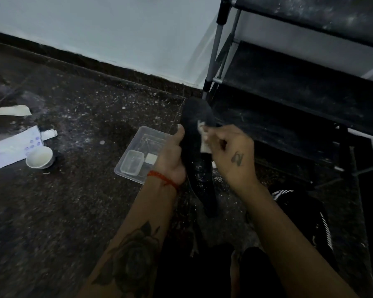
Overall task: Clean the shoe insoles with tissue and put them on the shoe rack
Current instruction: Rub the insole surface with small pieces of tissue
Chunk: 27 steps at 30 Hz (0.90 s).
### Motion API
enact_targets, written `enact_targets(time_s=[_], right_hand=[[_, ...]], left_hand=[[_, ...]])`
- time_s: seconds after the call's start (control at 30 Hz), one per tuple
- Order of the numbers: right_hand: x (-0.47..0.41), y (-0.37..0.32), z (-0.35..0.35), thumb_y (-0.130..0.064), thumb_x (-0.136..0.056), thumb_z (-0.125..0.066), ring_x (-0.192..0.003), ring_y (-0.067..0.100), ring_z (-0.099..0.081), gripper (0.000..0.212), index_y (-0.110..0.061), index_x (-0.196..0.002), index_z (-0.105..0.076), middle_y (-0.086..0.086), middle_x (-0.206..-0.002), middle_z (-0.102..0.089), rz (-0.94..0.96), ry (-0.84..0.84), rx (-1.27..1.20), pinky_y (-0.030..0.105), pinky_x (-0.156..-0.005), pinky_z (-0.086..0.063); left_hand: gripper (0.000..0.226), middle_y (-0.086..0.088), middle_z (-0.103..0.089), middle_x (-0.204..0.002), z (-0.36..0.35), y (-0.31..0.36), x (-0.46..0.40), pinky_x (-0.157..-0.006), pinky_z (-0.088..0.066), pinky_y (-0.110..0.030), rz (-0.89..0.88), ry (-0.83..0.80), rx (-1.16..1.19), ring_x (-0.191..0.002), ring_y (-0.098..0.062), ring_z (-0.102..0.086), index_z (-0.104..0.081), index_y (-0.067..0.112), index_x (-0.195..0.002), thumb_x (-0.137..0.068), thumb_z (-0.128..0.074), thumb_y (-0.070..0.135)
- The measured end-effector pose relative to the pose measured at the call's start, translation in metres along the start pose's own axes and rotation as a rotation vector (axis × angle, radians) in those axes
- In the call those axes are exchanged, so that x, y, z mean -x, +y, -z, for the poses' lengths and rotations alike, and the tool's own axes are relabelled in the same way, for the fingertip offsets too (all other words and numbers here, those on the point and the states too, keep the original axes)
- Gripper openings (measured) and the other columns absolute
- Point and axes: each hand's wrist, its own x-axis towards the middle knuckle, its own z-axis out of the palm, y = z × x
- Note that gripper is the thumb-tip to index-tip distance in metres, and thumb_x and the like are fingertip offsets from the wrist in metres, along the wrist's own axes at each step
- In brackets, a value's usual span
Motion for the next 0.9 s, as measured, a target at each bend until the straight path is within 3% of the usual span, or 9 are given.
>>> enact_targets(time_s=[0.03,0.13,0.27,0.43,0.53,0.6,0.7,0.8,0.9], right_hand=[[0.006,-0.007,-0.006,-0.014,-0.085,-0.059,-0.077,0.012,-0.056,0.018,-0.011,-0.096,-0.073,0.008,-0.084,-0.066,0.059,-0.045,-0.022,0.016,-0.069,-0.041],[0.019,-0.009,-0.019,-0.016,-0.083,-0.051,-0.075,0.012,-0.057,0.026,-0.013,-0.097,-0.073,0.005,-0.082,-0.062,0.153,-0.164,-0.011,0.016,-0.07,-0.043],[0.013,0.016,-0.014,-0.006,-0.084,-0.054,-0.081,0.025,-0.055,0.028,-0.017,-0.103,-0.071,0.007,-0.085,-0.057,0.091,-0.162,0.159,0.032,-0.071,-0.05],[0.004,0.031,-0.003,-0.001,-0.084,-0.053,-0.088,0.026,-0.054,0.033,-0.014,-0.112,-0.066,0.01,-0.092,-0.056,-0.028,-0.083,0.236,0.023,-0.078,-0.045],[-0.005,0.019,0.01,-0.001,-0.085,-0.054,-0.084,0.01,-0.05,0.032,-0.014,-0.11,-0.067,0.004,-0.092,-0.057,-0.12,0.059,0.078,-0.001,-0.074,-0.034],[-0.003,0.001,0.012,-0.001,-0.083,-0.056,-0.083,0.009,-0.054,0.03,-0.013,-0.106,-0.069,0.005,-0.092,-0.063,-0.055,0.037,-0.026,0.001,-0.076,-0.037],[0.011,-0.009,0.0,-0.006,-0.084,-0.055,-0.086,0.014,-0.061,0.028,-0.018,-0.104,-0.071,0.006,-0.096,-0.068,0.05,-0.195,-0.007,0.018,-0.078,-0.045],[0.019,0.002,-0.009,-0.008,-0.087,-0.052,-0.081,0.006,-0.051,0.03,-0.024,-0.107,-0.069,-0.001,-0.093,-0.058,0.038,-0.296,0.076,0.004,-0.072,-0.034],[0.019,0.013,-0.01,-0.006,-0.086,-0.053,-0.082,0.011,-0.051,0.031,-0.023,-0.107,-0.069,0.0,-0.09,-0.056,0.052,-0.235,0.11,0.009,-0.069,-0.037]], left_hand=[[0.059,-0.014,-0.071,-0.087,0.002,0.0,-0.001,-0.065,-0.059,-0.029,-0.009,-0.003,0.007,-0.077,-0.021,-0.07,-0.069,0.002,-0.095,-0.101,-0.028,0.044],[0.06,-0.017,-0.069,-0.103,0.006,0.002,-0.002,-0.077,-0.057,-0.03,0.002,0.003,0.003,-0.086,-0.024,-0.069,-0.059,0.001,-0.114,-0.099,-0.028,0.05],[0.049,-0.01,-0.072,-0.09,0.003,0.002,0.001,-0.074,-0.057,-0.029,0.003,-0.019,-0.043,-0.079,-0.02,-0.07,-0.061,0.006,-0.106,-0.101,-0.028,0.042],[0.043,-0.014,-0.069,-0.099,-0.004,0.001,0.007,-0.071,-0.058,-0.031,0.038,-0.009,-0.118,-0.084,-0.024,-0.068,-0.059,0.002,-0.112,-0.101,-0.033,0.034],[0.047,-0.015,-0.071,-0.094,-0.004,0.0,0.008,-0.061,-0.06,-0.032,0.011,0.013,-0.075,-0.075,-0.024,-0.071,-0.059,0.002,-0.116,-0.1,-0.034,0.038],[0.048,-0.013,-0.072,-0.088,-0.003,-0.001,0.008,-0.066,-0.059,-0.033,-0.009,0.016,-0.051,-0.073,-0.022,-0.071,-0.061,0.005,-0.11,-0.101,-0.031,0.041],[0.05,-0.012,-0.073,-0.081,-0.004,-0.004,0.007,-0.072,-0.054,-0.033,-0.03,0.038,-0.021,-0.073,-0.021,-0.071,-0.062,0.007,-0.105,-0.101,-0.029,0.043],[0.053,-0.013,-0.066,-0.098,-0.004,-0.004,0.007,-0.078,-0.053,-0.032,-0.051,0.076,-0.008,-0.088,-0.023,-0.063,-0.055,0.002,-0.122,-0.1,-0.029,0.044],[0.048,-0.013,-0.065,-0.105,-0.004,-0.005,0.009,-0.083,-0.053,-0.032,-0.03,0.075,-0.034,-0.092,-0.023,-0.063,-0.057,0.004,-0.117,-0.101,-0.03,0.04]])
